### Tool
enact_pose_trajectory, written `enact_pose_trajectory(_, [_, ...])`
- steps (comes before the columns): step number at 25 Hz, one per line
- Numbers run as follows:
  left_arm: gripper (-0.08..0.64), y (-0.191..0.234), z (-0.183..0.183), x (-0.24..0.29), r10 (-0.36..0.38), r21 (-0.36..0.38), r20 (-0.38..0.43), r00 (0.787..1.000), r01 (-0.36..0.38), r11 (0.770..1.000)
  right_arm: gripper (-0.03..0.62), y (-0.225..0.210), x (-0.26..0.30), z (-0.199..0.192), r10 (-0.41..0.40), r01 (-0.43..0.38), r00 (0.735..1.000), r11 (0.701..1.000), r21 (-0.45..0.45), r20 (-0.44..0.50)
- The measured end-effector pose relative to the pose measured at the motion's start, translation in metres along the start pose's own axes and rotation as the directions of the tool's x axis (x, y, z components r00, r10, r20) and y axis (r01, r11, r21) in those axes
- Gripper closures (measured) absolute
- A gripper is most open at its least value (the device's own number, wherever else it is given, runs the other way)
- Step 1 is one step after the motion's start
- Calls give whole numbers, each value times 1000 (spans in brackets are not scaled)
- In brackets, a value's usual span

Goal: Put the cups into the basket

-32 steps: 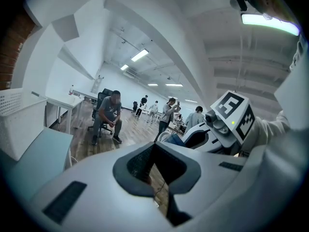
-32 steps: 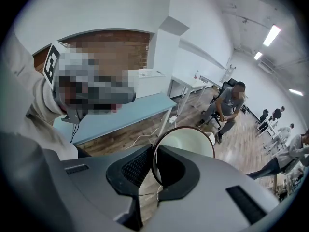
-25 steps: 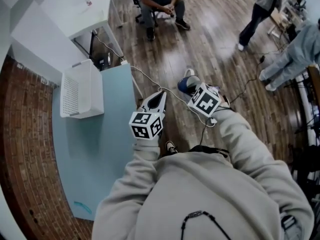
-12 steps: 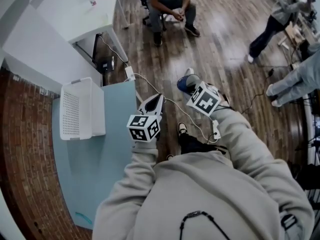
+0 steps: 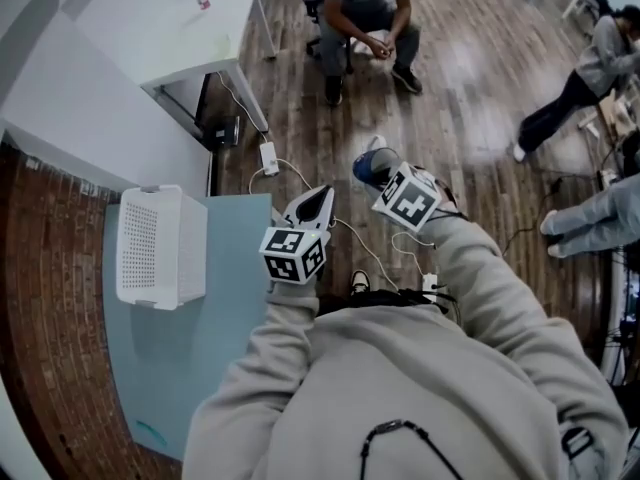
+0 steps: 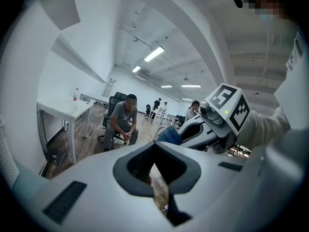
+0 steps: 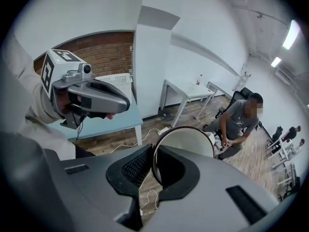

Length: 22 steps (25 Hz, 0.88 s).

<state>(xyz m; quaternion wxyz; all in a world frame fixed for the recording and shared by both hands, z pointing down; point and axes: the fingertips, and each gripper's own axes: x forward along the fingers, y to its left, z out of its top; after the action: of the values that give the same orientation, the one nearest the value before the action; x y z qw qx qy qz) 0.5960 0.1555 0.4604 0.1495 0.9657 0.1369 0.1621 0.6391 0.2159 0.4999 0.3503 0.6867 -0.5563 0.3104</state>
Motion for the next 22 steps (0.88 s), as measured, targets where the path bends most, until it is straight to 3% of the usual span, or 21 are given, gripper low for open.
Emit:
enact_pose_trajectory(7, [565,53,19,21,57,-27,0,998,-56,998,551,-35,31,28,21,-21,1000,1000,-13,-5])
enact_pose_trajectory(14, [565,62,47,46,43,-10,21,999,-43,999,551,-60,36,49,22,-22,1000,999,-41,-6])
enact_pose_trajectory(18, [565,84,47,34,100,-21,35,994,-99,995,551,-51,48,71,57,-56,998,994,-92,12])
enact_pose_trajectory(22, [565,120,58,-6,209,-48,80,975,-206,977,551,-27,67,114,120,-113,993,975,-190,21])
